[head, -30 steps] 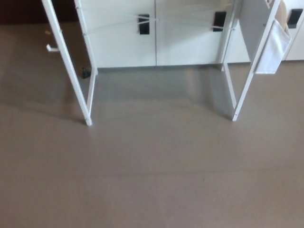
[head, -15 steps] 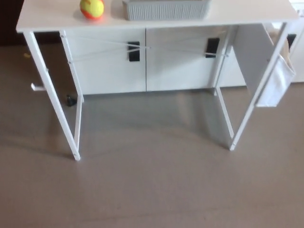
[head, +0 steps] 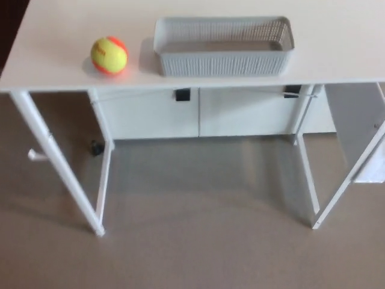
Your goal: The robot walk towards a table in front and uses its left hand to pickup a tennis ball on the left side and put it in a container on the right hand side
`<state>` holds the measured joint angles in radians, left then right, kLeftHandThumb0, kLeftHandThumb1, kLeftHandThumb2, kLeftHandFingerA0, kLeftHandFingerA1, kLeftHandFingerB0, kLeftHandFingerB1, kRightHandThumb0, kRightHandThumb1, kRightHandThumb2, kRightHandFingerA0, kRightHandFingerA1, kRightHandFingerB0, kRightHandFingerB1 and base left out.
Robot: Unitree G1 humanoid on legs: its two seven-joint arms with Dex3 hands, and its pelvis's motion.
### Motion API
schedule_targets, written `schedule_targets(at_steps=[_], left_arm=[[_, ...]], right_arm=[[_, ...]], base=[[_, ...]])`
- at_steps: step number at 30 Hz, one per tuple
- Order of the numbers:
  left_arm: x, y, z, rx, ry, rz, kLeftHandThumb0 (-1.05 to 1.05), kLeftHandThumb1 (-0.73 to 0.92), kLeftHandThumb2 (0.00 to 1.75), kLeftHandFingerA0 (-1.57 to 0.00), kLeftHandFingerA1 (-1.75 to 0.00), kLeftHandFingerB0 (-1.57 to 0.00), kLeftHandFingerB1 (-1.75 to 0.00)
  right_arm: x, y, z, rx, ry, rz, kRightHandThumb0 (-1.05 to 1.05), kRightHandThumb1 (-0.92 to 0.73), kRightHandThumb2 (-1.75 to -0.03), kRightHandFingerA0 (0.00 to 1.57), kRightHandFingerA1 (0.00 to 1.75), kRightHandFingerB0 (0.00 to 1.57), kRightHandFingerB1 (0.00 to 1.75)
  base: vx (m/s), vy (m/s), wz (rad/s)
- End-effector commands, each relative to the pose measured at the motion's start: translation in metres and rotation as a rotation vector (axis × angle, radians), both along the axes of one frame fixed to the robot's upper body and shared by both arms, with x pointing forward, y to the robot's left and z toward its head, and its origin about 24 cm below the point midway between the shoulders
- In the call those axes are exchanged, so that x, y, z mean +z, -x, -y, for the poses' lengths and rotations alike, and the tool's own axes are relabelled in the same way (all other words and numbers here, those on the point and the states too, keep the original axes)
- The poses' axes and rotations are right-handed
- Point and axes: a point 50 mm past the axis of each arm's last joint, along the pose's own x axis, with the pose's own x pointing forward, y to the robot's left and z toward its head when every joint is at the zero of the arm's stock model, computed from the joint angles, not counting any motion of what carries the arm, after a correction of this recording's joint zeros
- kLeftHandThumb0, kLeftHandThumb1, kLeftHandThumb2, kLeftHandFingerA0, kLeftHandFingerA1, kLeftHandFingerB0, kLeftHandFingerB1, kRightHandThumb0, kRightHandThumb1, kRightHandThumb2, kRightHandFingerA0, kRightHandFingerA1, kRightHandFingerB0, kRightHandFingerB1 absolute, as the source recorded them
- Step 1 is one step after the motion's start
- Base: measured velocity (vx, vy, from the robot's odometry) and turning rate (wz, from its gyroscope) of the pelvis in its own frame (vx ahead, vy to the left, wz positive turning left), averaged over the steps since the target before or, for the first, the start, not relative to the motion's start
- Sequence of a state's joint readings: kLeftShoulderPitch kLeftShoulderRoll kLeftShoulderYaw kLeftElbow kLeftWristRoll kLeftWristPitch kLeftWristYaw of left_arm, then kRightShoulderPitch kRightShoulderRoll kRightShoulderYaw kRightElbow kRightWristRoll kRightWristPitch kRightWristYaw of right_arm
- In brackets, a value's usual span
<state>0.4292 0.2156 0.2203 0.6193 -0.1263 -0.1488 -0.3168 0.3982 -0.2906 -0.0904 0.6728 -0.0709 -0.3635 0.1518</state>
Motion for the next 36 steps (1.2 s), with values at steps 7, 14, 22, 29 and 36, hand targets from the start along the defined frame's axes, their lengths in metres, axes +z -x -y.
schedule_targets(at_steps=[7, 14, 22, 29, 36], left_arm=[[0.006, -0.008, -0.005, 0.002, -0.009, 0.012, -0.09, 0.70, 0.60, -0.43, -0.38, -0.26, -0.31], [0.005, -0.012, -0.007, 0.003, -0.014, 0.010, -0.09, 0.70, 0.60, -0.43, -0.38, -0.27, -0.31], [0.008, -0.015, -0.006, -0.008, -0.003, 0.019, -0.10, 0.71, 0.60, -0.41, -0.38, -0.27, -0.31], [0.008, -0.021, -0.005, -0.020, -0.013, 0.018, -0.12, 0.71, 0.60, -0.41, -0.38, -0.27, -0.31], [0.008, -0.027, -0.004, -0.035, -0.018, 0.027, -0.12, 0.69, 0.60, -0.42, -0.38, -0.27, -0.31]], right_arm=[[0.001, -0.001, 0.000, -0.010, 0.001, 0.005, -0.34, -0.39, -0.62, 0.67, 0.55, 0.53, 0.48], [0.003, -0.002, -0.001, 0.000, 0.000, 0.016, -0.33, -0.39, -0.62, 0.65, 0.54, 0.54, 0.48], [0.002, -0.001, 0.000, -0.005, 0.011, 0.011, -0.32, -0.40, -0.61, 0.66, 0.54, 0.54, 0.48], [0.000, -0.004, 0.002, -0.004, 0.016, 0.019, -0.35, -0.39, -0.63, 0.69, 0.56, 0.56, 0.49], [0.005, -0.008, 0.002, -0.003, 0.017, 0.041, -0.33, -0.40, -0.62, 0.67, 0.56, 0.56, 0.50]], base=[[0.32, 0.231, -0.13], [0.16, 0.047, 0.08], [0.20, -0.097, 0.02], [0.08, 0.025, -0.08], [0.12, 0.259, -0.07]])
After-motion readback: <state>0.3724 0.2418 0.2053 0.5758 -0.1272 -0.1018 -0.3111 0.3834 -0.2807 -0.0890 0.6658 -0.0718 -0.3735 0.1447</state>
